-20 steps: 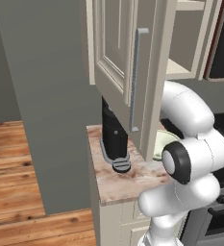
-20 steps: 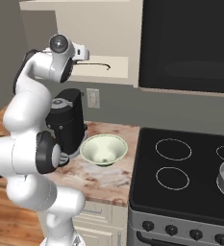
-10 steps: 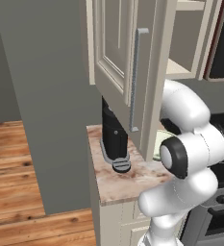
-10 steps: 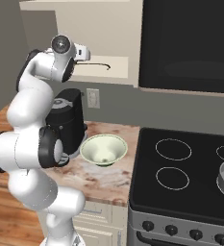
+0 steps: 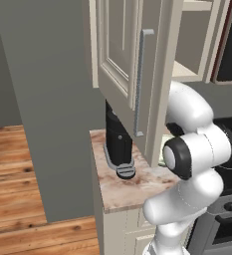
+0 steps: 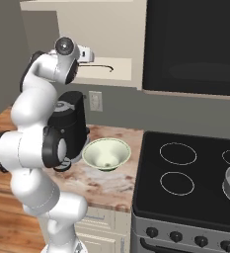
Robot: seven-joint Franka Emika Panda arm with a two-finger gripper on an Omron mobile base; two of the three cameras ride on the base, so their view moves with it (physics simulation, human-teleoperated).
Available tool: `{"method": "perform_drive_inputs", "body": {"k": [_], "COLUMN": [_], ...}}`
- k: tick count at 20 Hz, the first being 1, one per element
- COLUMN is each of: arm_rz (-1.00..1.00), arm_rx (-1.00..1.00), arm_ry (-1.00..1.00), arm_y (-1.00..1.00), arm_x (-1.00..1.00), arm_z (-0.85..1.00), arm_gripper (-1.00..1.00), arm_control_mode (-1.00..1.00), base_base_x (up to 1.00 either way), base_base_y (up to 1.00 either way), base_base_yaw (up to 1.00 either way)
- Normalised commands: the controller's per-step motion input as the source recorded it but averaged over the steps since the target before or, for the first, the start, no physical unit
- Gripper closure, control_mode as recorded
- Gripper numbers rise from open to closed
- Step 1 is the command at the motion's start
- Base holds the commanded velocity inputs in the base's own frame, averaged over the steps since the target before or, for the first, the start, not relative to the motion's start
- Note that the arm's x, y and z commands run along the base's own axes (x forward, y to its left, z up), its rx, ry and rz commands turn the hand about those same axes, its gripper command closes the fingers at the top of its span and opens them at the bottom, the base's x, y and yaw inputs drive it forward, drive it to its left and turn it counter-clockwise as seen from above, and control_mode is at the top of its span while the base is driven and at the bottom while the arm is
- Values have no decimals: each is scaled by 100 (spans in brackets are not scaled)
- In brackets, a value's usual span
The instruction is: Open the cabinet and move the ladle to the pot. Then close the cabinet.
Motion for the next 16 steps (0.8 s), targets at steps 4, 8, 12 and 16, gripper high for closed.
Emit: {"method": "perform_drive_inputs", "body": {"k": [4, 8, 12, 16], "arm_rz": [0, 0, 0, 0], "arm_rx": [0, 0, 0, 0], "arm_ry": [0, 0, 0, 0], "arm_y": [1, 1, 0, 0], "arm_x": [18, 16, 15, 13], "arm_z": [-6, -4, -3, -1], "arm_gripper": [-100, -100, -100, -100], "arm_control_mode": [-100, -100, -100, -100], "base_base_x": [0, 0, 0, 0], "base_base_y": [0, 0, 0, 0], "base_base_yaw": [0, 0, 0, 0]}}
